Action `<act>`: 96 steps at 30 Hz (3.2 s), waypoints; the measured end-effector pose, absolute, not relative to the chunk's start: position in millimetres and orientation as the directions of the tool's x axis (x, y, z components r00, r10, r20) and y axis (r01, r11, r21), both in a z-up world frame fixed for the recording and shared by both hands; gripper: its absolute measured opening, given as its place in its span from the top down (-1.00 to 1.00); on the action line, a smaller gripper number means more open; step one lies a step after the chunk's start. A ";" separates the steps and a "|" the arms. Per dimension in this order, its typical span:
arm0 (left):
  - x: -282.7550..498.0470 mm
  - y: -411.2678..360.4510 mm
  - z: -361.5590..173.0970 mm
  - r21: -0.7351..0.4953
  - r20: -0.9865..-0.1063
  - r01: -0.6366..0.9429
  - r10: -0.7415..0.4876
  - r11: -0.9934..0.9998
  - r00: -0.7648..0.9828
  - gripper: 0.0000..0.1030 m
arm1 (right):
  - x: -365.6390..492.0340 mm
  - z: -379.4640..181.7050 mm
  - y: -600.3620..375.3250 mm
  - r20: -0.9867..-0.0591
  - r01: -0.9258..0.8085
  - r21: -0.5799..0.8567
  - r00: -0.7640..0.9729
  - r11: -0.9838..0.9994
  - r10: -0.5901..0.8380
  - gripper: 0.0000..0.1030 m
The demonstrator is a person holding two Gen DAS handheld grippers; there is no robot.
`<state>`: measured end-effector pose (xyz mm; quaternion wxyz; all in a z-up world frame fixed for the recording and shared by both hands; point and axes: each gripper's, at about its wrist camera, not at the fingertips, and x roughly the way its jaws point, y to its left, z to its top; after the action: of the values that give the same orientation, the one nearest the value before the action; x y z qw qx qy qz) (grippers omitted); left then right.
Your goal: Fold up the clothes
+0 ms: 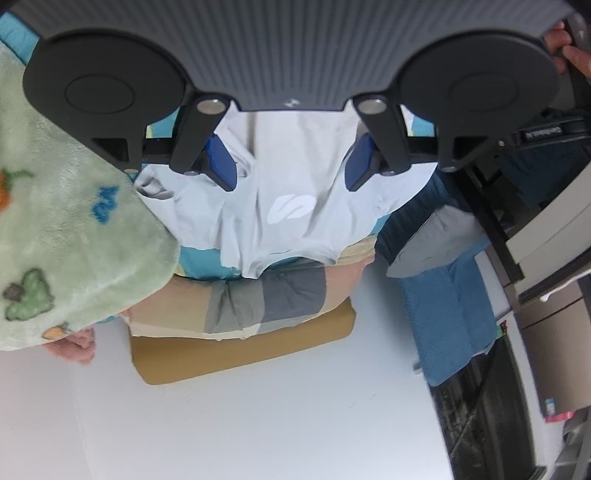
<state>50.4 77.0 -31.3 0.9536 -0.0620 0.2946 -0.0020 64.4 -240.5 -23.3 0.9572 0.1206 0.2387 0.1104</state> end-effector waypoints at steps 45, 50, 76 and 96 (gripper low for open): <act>239.5 176.2 -141.1 -0.337 -0.692 -0.436 0.094 0.835 0.716 -0.75 | 118.0 -72.4 -273.4 -0.518 0.066 0.513 0.819 0.856 0.247 -0.32; 280.4 186.5 -149.6 -0.326 -0.698 -0.395 0.063 0.859 0.714 0.17 | 141.2 -88.8 -273.5 -0.545 0.106 0.504 0.809 0.857 0.221 -0.32; 284.2 179.6 -98.5 -0.014 -0.791 -0.376 0.219 0.927 0.571 -0.07 | 167.3 -95.8 -240.4 -0.538 0.025 0.384 0.819 0.923 0.201 -0.32; -19.2 5.8 -83.0 0.081 -0.952 0.036 0.066 0.996 0.299 0.10 | 90.5 -69.5 -253.5 -0.536 0.035 0.282 0.834 0.959 0.127 -0.32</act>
<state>-19.2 5.8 -83.0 0.8047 0.0431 0.5920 0.0094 90.5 -253.5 -69.5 0.9472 0.1415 0.2867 0.0244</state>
